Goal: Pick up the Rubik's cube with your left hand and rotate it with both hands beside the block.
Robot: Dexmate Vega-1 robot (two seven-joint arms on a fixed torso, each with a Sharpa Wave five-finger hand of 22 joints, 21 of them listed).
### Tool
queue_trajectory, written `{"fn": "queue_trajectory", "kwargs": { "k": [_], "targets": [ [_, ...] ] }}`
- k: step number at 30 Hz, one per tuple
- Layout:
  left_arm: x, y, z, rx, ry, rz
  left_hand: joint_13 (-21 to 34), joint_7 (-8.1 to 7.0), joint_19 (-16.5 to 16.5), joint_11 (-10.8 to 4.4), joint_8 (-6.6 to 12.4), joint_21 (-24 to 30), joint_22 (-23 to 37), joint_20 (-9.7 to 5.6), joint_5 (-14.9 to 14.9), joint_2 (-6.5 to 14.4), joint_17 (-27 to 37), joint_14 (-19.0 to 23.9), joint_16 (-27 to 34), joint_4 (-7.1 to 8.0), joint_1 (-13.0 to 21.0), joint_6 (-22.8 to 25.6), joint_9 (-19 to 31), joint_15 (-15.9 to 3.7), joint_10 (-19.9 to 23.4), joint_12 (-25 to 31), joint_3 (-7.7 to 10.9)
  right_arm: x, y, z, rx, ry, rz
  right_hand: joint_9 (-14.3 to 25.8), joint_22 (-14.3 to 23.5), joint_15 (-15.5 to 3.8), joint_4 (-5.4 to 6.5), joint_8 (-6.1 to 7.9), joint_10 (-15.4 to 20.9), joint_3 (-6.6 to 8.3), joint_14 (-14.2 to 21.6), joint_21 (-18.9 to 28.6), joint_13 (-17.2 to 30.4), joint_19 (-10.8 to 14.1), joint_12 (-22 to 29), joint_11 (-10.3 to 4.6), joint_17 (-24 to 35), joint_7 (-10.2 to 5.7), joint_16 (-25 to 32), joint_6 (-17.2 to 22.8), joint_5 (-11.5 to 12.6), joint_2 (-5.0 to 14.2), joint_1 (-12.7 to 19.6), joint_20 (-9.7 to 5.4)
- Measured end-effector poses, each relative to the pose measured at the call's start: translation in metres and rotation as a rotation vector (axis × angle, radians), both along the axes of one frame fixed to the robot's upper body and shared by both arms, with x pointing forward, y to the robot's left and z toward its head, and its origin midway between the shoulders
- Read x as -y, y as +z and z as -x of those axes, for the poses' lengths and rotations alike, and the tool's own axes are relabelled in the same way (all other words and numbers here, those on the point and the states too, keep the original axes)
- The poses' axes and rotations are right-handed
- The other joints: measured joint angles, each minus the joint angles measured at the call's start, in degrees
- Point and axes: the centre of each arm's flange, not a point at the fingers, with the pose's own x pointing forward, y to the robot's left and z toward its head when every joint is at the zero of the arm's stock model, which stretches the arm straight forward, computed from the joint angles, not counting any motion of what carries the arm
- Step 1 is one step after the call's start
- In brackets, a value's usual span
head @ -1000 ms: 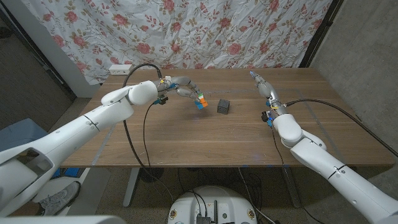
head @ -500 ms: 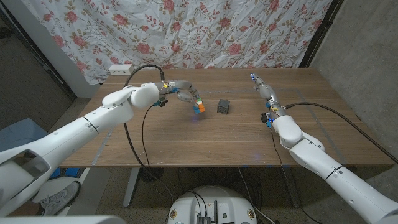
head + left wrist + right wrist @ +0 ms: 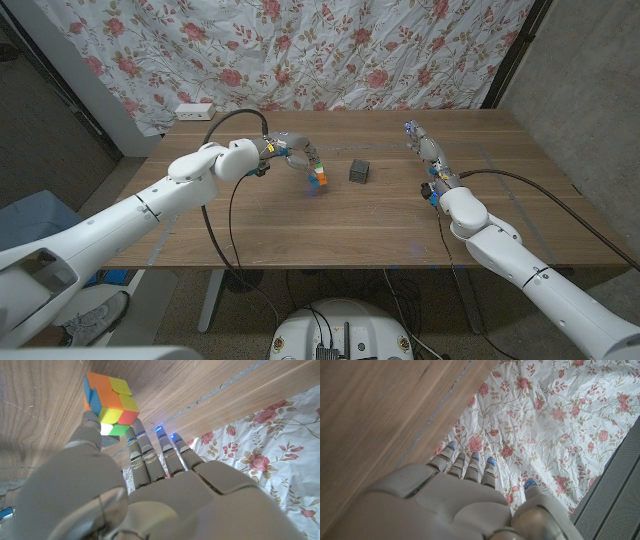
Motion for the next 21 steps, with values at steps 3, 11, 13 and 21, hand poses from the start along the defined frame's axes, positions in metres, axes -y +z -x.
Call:
{"fn": "queue_trajectory", "kwargs": {
  "k": [3, 11, 13, 21],
  "targets": [
    [0.001, -0.003, 0.001, 0.006, 0.005, -0.003, 0.01, -0.20, 0.00, -0.20, 0.00, 0.00, 0.00, 0.00, -0.01, 0.00, -0.02, 0.00, 0.00, 0.00, 0.00, -0.20, 0.00, 0.00, -0.20, -0.02, 0.00, 0.000, 0.000, 0.000, -0.002, 0.006, -0.007, 0.07, 0.00, 0.00, 0.24, 0.00, 0.00, 0.24, 0.00, 0.22, 0.00, 0.22, 0.00, 0.00, 0.00, 0.27, 0.00, 0.28, 0.00, 0.01, 0.02, -0.22],
    [0.003, -0.006, 0.003, 0.030, 0.031, -0.021, -0.15, -0.71, 0.00, -0.71, -0.36, 0.00, 0.00, 0.00, -0.11, 0.01, -0.14, 0.00, -0.13, 0.39, -0.01, -0.71, 0.02, 0.00, -0.71, -0.23, -0.03, 0.003, -0.006, -0.003, -0.020, 0.012, -0.030, 0.14, 0.00, 0.00, 0.24, 0.00, 0.21, 0.25, 0.00, 0.22, 0.00, 0.34, 0.00, 0.20, 0.00, 0.31, 0.00, 0.31, 0.00, 0.02, 0.02, -0.33],
    [0.005, -0.008, 0.003, 0.028, 0.030, -0.023, -0.18, -0.71, -0.02, -0.71, -0.45, 0.00, 0.00, 0.02, -0.12, 0.23, -0.13, 0.00, -0.49, 0.40, -0.23, -0.71, 0.02, 0.00, -0.71, -0.25, -0.03, 0.003, -0.006, -0.003, -0.021, 0.014, -0.035, 0.14, 0.00, 0.21, 0.24, 0.00, 0.32, 0.25, 0.27, 0.22, 0.00, 0.62, 0.00, 0.29, -0.01, 0.51, 0.00, 0.52, 0.00, 0.02, 0.02, -0.62],
    [0.007, -0.015, 0.002, 0.032, 0.065, -0.053, -0.27, -0.91, -0.22, -0.91, -0.51, 0.00, 0.00, 0.21, -0.14, 0.37, -0.13, -0.57, -0.49, 0.40, -0.37, -0.92, 0.02, -0.07, -0.92, -0.38, -0.04, -0.001, -0.015, -0.007, -0.038, 0.020, -0.045, 0.14, 0.01, 0.09, 0.24, 0.00, 0.53, 0.25, 0.54, 0.22, 0.00, 0.84, 0.00, 0.08, -0.16, 0.71, 0.00, 0.72, 0.00, 0.03, 0.03, -0.83]
  ]
}}
